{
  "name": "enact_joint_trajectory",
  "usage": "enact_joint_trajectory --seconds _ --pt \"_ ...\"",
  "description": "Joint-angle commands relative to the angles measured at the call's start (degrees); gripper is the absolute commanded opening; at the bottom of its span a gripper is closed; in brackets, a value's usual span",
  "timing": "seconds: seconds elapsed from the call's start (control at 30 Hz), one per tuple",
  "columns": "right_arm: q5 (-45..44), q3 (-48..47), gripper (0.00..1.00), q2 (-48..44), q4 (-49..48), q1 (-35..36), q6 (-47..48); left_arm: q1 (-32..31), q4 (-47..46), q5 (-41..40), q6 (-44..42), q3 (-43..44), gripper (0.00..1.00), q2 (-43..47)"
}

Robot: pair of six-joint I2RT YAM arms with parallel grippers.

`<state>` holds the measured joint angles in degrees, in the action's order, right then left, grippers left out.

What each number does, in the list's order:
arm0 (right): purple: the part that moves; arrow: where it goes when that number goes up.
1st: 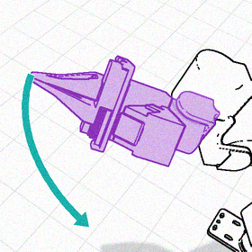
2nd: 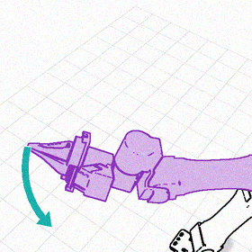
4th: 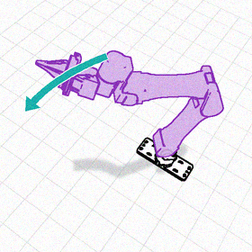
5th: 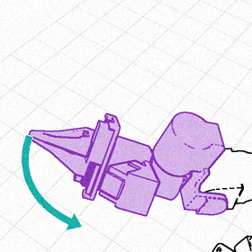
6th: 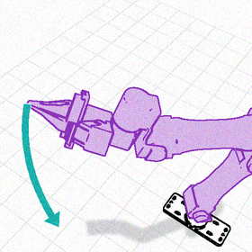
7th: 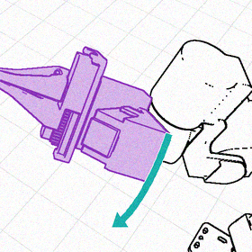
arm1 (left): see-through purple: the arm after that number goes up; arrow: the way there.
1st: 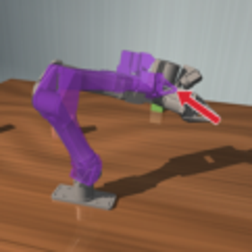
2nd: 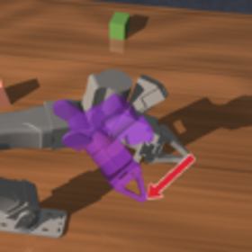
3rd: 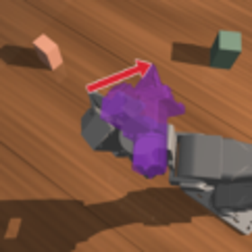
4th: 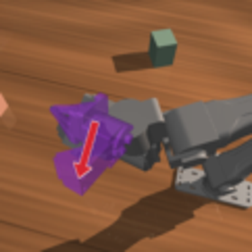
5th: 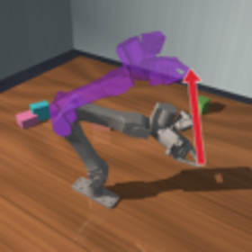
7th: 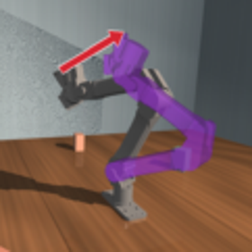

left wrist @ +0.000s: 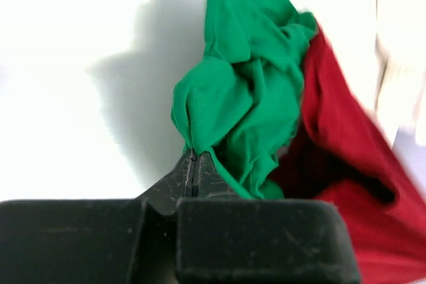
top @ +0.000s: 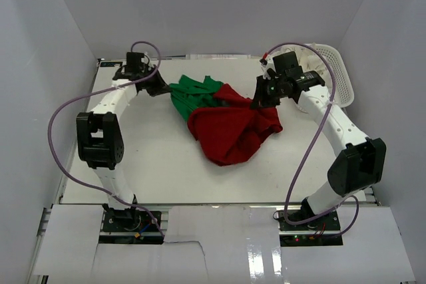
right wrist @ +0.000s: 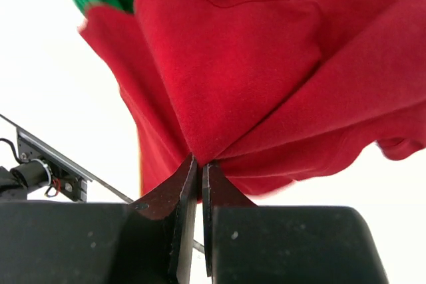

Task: Fold and stack the t-shirts

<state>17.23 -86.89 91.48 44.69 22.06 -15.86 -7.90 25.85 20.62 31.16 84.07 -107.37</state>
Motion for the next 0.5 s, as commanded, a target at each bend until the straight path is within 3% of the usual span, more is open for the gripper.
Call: enact_joint_trajectory --seconds 0.0,0.1,0.3,0.47 --pt "-0.44 2.16 0.08 -3.15 1.11 0.00 1.36 7.97 7.26 -1.45 -1.97 7.05 0.00 1.29" --pt "0.77 3.92 0.08 -3.94 0.58 -0.09 1.44 13.07 10.97 -1.99 -3.20 14.42 0.00 -0.73" --pt "4.03 6.73 0.08 -4.12 -1.00 1.40 1.00 14.93 14.14 -0.86 -3.30 25.14 0.00 -3.45" --pt "2.98 6.65 0.08 0.35 -2.49 12.63 -1.71 13.62 16.59 2.93 -1.98 34.65 0.00 -5.13"
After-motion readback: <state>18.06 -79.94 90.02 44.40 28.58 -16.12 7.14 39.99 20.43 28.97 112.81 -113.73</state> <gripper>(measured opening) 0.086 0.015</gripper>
